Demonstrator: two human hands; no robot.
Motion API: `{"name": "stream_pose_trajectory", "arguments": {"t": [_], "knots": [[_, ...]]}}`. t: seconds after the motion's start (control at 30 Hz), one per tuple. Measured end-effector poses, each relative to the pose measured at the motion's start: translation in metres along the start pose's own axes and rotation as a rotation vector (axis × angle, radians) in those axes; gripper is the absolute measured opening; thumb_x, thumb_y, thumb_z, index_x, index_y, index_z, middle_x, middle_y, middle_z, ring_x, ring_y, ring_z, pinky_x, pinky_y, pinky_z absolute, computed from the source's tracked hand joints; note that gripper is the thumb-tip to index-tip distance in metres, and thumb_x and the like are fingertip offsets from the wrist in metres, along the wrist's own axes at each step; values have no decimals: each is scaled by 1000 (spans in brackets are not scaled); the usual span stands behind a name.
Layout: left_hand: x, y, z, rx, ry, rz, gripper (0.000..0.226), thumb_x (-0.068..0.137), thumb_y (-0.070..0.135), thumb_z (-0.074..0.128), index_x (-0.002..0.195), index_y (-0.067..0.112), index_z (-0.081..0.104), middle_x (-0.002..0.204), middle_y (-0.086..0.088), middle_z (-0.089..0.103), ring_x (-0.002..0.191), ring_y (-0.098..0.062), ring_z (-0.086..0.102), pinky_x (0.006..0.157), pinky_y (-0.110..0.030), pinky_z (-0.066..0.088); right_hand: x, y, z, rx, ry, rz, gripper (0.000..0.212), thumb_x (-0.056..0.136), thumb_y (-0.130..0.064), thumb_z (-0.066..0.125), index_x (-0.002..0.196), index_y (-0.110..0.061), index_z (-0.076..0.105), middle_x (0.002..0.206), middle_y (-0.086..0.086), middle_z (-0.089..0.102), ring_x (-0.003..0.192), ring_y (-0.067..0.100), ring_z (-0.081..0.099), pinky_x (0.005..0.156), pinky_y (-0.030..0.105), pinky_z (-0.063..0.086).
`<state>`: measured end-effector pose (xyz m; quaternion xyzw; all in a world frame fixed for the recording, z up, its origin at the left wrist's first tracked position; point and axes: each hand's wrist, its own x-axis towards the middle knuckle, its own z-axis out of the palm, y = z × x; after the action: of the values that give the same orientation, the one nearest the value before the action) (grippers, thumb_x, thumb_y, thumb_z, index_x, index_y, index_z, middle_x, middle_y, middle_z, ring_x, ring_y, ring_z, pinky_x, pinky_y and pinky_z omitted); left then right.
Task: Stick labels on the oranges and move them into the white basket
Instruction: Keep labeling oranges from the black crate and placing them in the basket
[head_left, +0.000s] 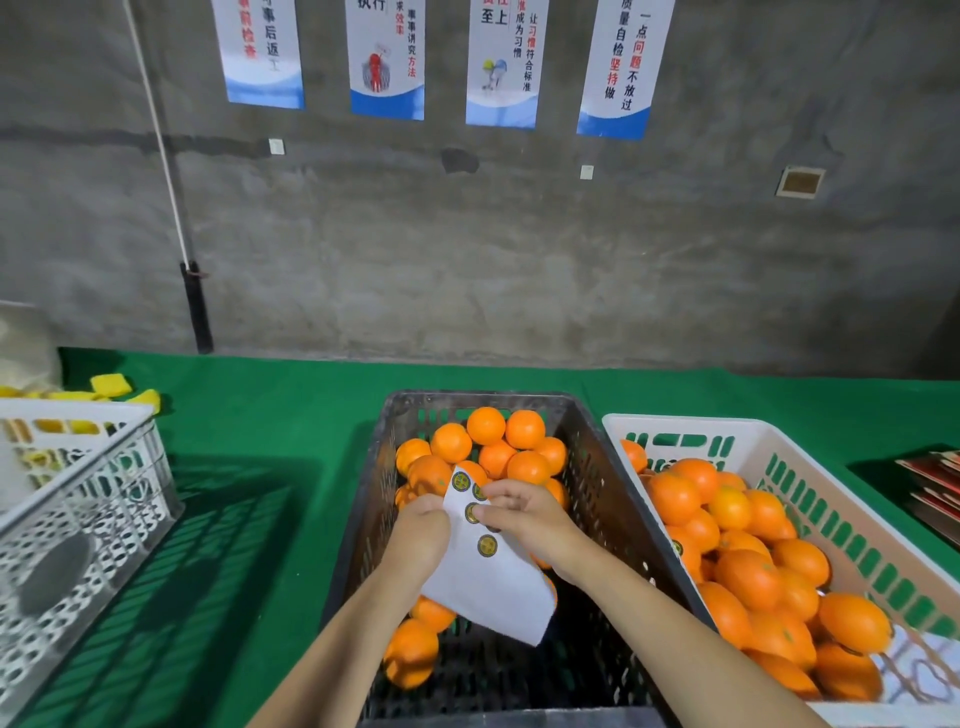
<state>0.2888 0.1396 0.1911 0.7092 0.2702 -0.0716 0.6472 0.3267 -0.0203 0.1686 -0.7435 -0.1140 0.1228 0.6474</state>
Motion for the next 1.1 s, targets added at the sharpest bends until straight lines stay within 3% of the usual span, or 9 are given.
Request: {"name": "stream_pose_trajectory", "arguments": {"t": [0.13, 0.27, 0.33, 0.4, 0.5, 0.63, 0.83, 0.97, 1.1], "knots": [[-11, -8, -2, 78, -66, 255, 20, 94, 14, 54, 85, 23, 69, 92, -1, 68, 87, -19, 62, 72, -33, 48, 1, 4, -3, 31, 5, -64, 21, 84, -9, 79, 101, -19, 73, 79, 2, 72, 84, 23, 70, 81, 37, 55], [-11, -15, -3, 192, -90, 431, 25, 97, 8, 47, 86, 6, 70, 88, -11, 70, 84, -28, 63, 72, -35, 46, 1, 9, -3, -170, 0, -119, 36, 87, -21, 77, 122, -17, 68, 107, 2, 73, 100, 17, 68, 87, 31, 57], [-12, -18, -4, 271, -85, 483, 30, 98, 7, 45, 74, 13, 63, 73, -8, 62, 70, -28, 54, 65, -34, 38, -1, 12, -4, -414, 59, -190, 48, 88, -36, 73, 134, -28, 59, 119, -12, 62, 111, 5, 58, 89, 17, 48], [-12, -21, -5, 375, -52, 506, 32, 99, 11, 44, 69, 19, 55, 65, -3, 53, 62, -24, 47, 61, -32, 33, -4, 12, -5, -628, 136, -339, 49, 90, -50, 66, 136, -34, 58, 120, -23, 54, 114, -4, 50, 91, 13, 40], [-13, -22, -4, 533, -38, 531, 24, 101, 18, 42, 89, 15, 62, 77, -8, 60, 70, -24, 55, 61, -33, 37, -4, 12, -3, -663, 165, -452, 39, 91, -50, 65, 126, -31, 67, 116, -23, 57, 114, -2, 50, 95, 15, 40], [-16, -22, -3, 626, -30, 579, 23, 103, 21, 39, 104, 25, 62, 83, -1, 63, 78, -20, 62, 66, -38, 47, -2, 14, -2, -716, 163, -465, 33, 92, -40, 68, 123, -27, 71, 113, -16, 63, 108, 4, 52, 94, 25, 44], [-14, -20, -1, 628, -27, 595, 24, 103, 22, 39, 108, 26, 62, 88, 0, 67, 80, -19, 63, 73, -42, 54, -1, 13, -2, -732, 202, -481, 29, 96, -35, 66, 123, -26, 71, 114, -12, 70, 107, 6, 57, 92, 30, 49], [-12, -20, -1, 646, 10, 603, 25, 104, 23, 38, 114, 24, 61, 97, 1, 68, 89, -17, 63, 81, -42, 55, -2, 13, -1, -721, 189, -493, 19, 94, -34, 67, 110, -30, 77, 107, -17, 73, 102, 1, 60, 87, 30, 51], [-12, -21, -1, 646, 20, 632, 26, 105, 22, 38, 120, 25, 59, 106, 1, 68, 95, -18, 63, 86, -43, 54, -2, 13, 0, -687, 191, -470, 24, 91, -38, 69, 113, -31, 75, 107, -19, 69, 104, 4, 58, 89, 28, 50]]}}
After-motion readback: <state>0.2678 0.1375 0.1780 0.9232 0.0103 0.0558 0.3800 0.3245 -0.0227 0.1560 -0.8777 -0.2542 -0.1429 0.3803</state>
